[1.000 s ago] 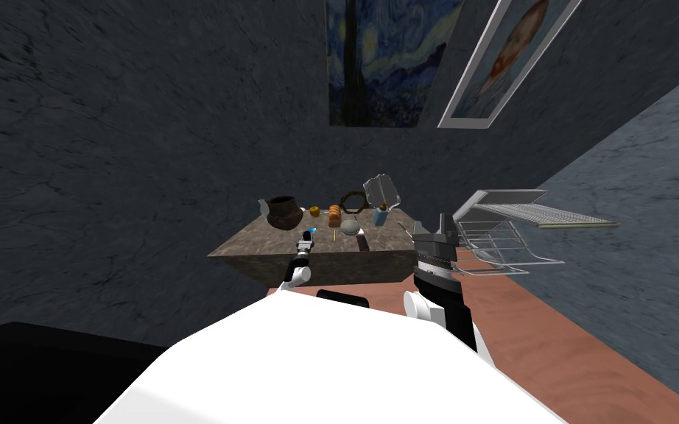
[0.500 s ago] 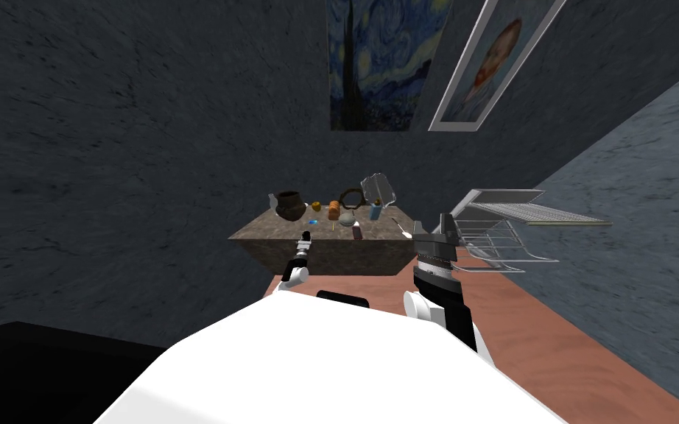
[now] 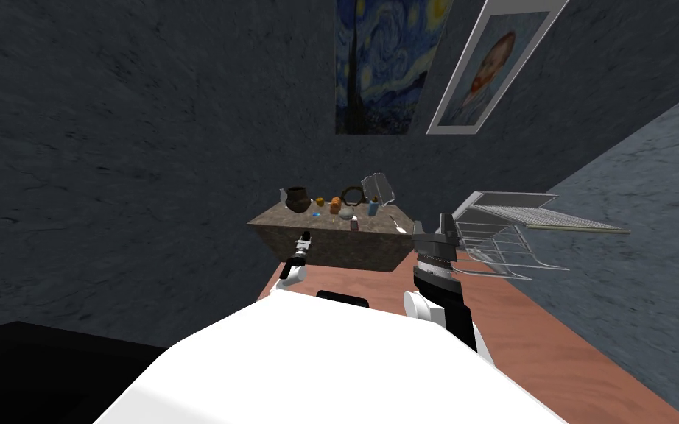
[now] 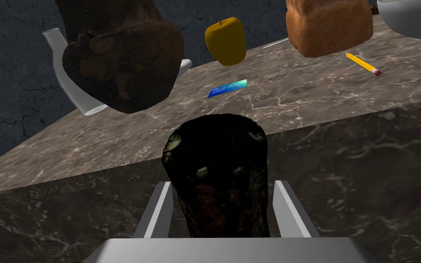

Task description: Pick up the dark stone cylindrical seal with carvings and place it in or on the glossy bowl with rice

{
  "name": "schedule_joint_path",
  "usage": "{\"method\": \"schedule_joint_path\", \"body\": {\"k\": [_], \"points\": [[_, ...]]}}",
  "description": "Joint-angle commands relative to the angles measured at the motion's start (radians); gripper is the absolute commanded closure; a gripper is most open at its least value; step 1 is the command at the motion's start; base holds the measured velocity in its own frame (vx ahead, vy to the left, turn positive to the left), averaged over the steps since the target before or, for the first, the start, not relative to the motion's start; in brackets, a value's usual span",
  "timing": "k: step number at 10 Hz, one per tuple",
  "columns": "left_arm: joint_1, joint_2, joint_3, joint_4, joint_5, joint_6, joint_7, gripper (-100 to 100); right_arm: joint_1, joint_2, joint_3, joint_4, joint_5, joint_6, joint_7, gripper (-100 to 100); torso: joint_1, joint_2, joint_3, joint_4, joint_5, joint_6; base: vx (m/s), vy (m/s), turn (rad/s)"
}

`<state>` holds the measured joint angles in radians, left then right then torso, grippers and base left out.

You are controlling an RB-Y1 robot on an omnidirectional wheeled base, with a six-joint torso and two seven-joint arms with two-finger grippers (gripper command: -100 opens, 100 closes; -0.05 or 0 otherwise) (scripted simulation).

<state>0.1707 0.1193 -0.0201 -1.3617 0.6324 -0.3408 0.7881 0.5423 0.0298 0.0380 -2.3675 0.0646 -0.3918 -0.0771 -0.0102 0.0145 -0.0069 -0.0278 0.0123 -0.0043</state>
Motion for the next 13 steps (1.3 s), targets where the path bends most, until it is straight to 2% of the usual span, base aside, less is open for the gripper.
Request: {"method": "schedule_joint_path", "body": {"k": [1,3,7,9,13], "points": [[-0.003,0.001,0.013,-0.004,-0.020,0.028,-0.007,100,0.000,0.000,0.000,0.000,0.000,0.000,0.000,0,0.000,0.000,0.000,0.000,0.000,0.000,-0.155,-0.132,0.114],[-0.007,0.009,0.037,-0.013,-0.048,0.073,-0.021,100,0.000,0.000,0.000,0.000,0.000,0.000,0.000,0,0.003,-0.006,-0.003,-0.001,0.000,0.000,-0.122,-0.147,0.141],[-0.016,0.031,0.069,-0.032,-0.066,0.140,-0.053,100,0.000,0.000,0.000,0.000,0.000,0.000,0.000,0,0.000,-0.007,-0.004,-0.001,-0.001,0.000,-0.115,-0.148,0.155],[-0.030,0.043,0.085,-0.050,-0.053,0.180,-0.081,100,0.000,0.000,0.000,0.000,0.000,0.000,0.000,0,0.000,-0.013,-0.006,-0.001,-0.001,0.001,-0.006,-0.146,0.096],[-0.083,0.050,0.116,-0.093,0.007,0.260,-0.150,100,0.001,0.000,0.000,0.000,0.000,0.000,0.000,0,-0.002,-0.027,-0.014,-0.003,-0.001,0.003,0.131,-0.155,0.032]]}}
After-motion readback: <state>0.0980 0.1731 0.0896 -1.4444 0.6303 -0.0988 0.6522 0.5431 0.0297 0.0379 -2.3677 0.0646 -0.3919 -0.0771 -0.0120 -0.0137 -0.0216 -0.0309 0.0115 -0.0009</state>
